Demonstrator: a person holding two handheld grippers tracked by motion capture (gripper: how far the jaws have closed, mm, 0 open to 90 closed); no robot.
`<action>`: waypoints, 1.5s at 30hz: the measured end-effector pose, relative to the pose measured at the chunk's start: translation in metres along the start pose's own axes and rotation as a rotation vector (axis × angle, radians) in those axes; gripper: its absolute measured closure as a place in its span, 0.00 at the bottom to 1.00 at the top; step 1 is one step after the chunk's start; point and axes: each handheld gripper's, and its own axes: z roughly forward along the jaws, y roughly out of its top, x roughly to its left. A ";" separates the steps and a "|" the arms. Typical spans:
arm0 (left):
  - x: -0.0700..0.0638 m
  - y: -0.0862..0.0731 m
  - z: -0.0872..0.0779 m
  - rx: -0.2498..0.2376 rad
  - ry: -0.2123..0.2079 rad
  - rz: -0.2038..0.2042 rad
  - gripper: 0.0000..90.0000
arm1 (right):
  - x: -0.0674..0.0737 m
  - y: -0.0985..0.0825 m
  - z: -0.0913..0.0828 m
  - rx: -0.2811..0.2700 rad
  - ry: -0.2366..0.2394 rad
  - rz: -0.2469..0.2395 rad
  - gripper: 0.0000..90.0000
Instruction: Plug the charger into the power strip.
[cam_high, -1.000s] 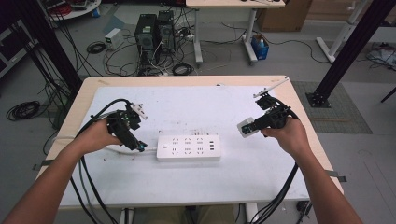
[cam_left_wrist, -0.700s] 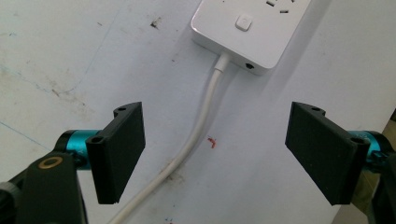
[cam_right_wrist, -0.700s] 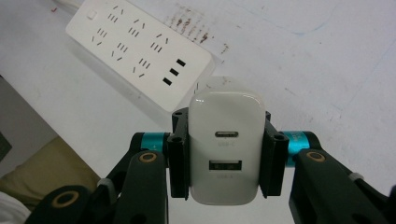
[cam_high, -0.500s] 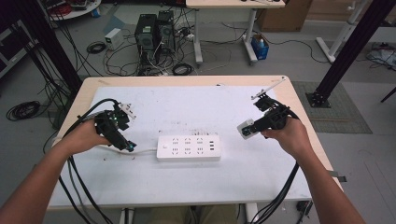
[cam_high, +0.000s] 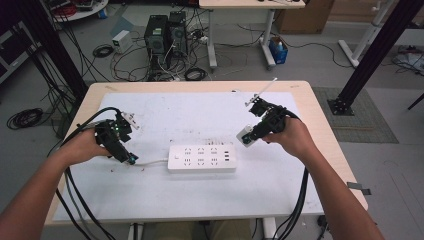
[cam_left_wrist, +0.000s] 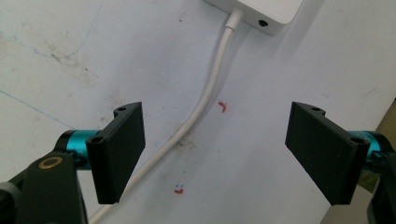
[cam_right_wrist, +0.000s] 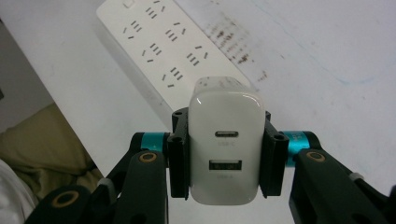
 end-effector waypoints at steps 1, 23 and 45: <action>0.000 0.000 0.000 -0.009 -0.004 -0.005 0.22 | 0.001 0.004 0.003 0.010 0.004 -0.027 0.69; 0.006 -0.012 0.015 0.002 -0.008 0.023 0.22 | 0.038 0.065 0.095 0.265 -0.016 -0.480 0.69; 0.009 -0.017 0.027 -0.063 -0.043 -0.018 0.22 | 0.050 0.075 0.136 0.441 -0.084 -0.707 0.70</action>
